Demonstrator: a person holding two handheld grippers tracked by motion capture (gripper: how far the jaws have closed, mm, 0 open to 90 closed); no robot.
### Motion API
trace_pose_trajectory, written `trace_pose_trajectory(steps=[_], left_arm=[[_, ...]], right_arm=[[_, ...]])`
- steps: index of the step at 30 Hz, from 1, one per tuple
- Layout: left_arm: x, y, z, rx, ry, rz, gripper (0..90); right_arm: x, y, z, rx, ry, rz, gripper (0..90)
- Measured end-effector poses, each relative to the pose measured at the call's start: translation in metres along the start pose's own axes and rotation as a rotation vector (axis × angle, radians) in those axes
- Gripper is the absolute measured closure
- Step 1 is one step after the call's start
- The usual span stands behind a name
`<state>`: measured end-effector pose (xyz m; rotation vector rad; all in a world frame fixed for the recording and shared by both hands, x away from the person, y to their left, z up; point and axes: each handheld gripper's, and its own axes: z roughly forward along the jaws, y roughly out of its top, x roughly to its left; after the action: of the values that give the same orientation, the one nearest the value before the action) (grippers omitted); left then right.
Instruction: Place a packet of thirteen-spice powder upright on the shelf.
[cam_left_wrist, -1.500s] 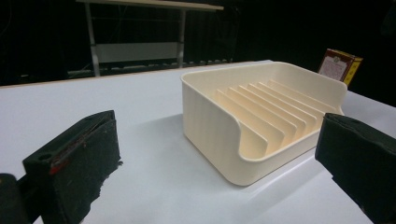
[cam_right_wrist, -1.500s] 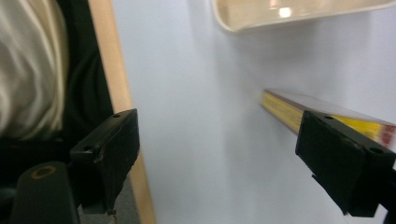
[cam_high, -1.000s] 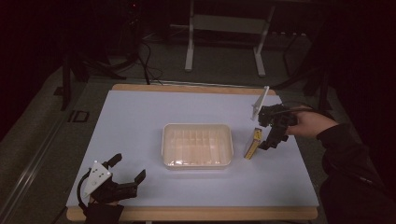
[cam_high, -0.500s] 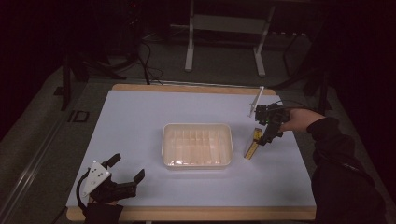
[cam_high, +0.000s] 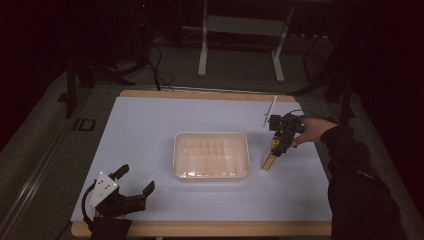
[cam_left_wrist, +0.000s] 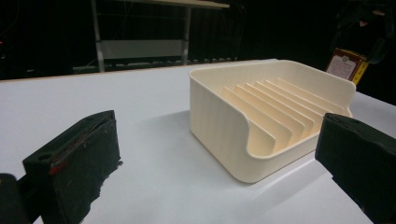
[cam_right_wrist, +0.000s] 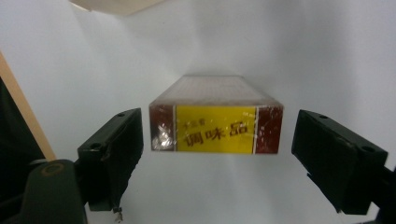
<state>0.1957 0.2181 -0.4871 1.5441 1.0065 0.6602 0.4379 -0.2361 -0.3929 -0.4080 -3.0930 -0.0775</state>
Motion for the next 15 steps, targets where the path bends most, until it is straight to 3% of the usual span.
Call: trace_pose_trajectory(steps=[10,15], left_arm=[[0.001,0.0,0.0,0.002,0.005,-0.008,0.0],[0.001,0.0,0.0,0.003,0.003,-0.007,0.0]], right_arm=[[-0.004,0.006,0.014,0.019,0.05,-0.012,28.6],[-0.006,0.005,0.016,0.027,0.065,-0.008,29.0]])
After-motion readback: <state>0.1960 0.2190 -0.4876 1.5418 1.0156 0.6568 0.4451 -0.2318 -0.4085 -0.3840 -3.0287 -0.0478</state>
